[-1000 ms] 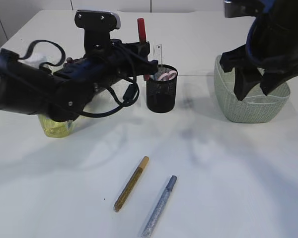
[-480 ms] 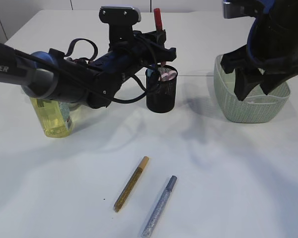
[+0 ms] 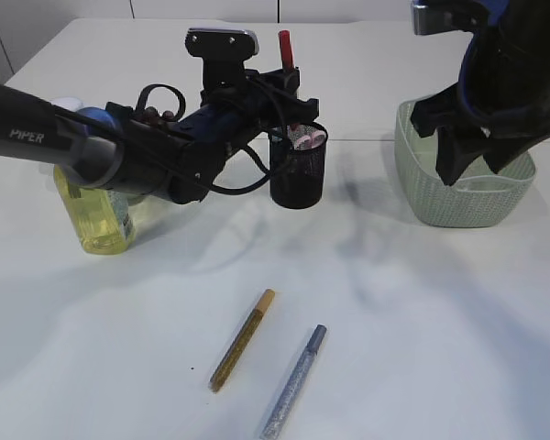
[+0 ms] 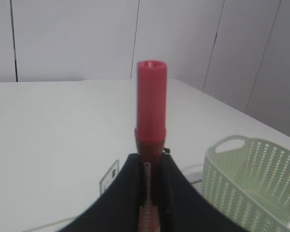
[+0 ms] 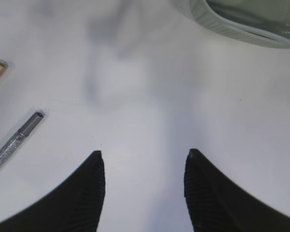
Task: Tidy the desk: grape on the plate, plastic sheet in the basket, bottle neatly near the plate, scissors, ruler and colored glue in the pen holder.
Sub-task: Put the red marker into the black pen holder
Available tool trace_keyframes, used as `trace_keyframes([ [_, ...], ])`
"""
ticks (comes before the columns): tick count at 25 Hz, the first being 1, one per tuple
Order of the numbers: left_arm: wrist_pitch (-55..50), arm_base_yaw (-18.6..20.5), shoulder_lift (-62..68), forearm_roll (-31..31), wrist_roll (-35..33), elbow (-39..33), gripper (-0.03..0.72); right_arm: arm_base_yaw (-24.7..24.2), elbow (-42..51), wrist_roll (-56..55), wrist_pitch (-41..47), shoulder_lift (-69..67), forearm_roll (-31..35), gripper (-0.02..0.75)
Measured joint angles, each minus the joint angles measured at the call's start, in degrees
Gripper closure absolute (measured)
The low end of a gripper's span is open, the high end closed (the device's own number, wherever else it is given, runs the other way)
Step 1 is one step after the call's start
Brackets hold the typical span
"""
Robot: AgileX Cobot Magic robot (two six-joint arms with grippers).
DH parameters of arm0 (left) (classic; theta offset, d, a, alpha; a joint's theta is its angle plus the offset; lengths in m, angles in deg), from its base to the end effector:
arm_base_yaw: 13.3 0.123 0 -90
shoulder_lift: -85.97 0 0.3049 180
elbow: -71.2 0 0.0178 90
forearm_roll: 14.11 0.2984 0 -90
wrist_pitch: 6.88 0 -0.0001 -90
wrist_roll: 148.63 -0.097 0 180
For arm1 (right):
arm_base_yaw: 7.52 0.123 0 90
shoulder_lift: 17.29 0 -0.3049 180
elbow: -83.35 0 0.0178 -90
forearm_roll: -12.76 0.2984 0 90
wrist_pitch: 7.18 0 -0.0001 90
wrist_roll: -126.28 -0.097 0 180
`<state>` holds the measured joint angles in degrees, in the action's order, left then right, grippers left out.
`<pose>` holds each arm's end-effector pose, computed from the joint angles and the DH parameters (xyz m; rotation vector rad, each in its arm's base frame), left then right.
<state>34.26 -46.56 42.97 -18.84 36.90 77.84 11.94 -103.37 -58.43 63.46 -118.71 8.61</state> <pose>0.4701 -0.3020 0.1523 0.2889 1.5577 -0.5389 0.3640 0.1216 0.3215 -0.3910 2.8499 -0.0230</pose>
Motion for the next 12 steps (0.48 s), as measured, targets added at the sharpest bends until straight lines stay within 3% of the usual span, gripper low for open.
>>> trace_keyframes([
  [12, 0.12, 0.92, 0.10, 1.73, 0.00, 0.75, 0.631, 0.00, 0.00, 0.10, 0.00, 0.00, -0.13, 0.321],
])
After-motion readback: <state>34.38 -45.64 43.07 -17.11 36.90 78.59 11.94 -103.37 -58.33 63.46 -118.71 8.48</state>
